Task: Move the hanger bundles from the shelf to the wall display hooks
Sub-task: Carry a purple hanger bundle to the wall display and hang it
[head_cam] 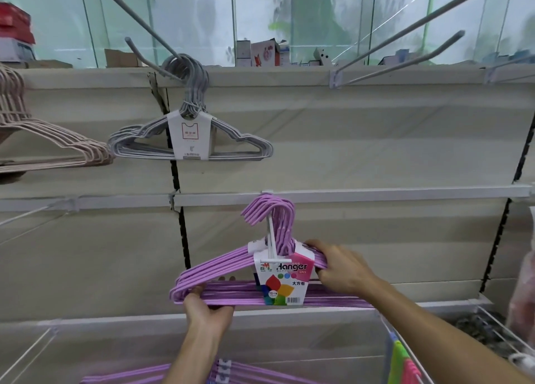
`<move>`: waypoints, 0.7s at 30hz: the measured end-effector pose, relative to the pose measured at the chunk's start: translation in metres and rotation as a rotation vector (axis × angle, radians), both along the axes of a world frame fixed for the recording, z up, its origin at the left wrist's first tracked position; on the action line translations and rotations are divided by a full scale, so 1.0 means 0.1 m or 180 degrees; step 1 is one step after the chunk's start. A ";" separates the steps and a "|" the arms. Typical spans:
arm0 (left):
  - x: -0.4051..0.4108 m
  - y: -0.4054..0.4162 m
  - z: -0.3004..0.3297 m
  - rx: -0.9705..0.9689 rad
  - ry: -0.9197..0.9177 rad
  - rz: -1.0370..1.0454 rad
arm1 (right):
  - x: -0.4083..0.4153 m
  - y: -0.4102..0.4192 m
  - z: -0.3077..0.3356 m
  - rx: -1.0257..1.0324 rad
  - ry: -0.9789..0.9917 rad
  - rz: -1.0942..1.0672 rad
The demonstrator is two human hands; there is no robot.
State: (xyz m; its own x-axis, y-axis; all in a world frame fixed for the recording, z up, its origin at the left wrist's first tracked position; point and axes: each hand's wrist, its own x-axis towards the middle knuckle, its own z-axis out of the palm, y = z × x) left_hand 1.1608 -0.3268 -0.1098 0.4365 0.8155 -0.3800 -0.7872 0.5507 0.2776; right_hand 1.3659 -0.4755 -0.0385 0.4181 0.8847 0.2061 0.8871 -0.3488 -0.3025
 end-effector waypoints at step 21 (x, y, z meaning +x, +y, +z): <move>0.09 0.41 -0.19 0.0217 0.0416 -0.0227 | 0.16 0.41 -0.20 -0.0174 0.0098 -0.0015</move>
State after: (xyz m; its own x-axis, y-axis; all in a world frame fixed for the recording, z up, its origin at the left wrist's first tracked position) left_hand 1.1699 -0.2855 -0.1293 0.4447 0.8101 -0.3820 -0.7016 0.5802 0.4137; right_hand 1.3818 -0.4349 -0.0583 0.4276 0.8923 0.1446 0.8760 -0.3695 -0.3100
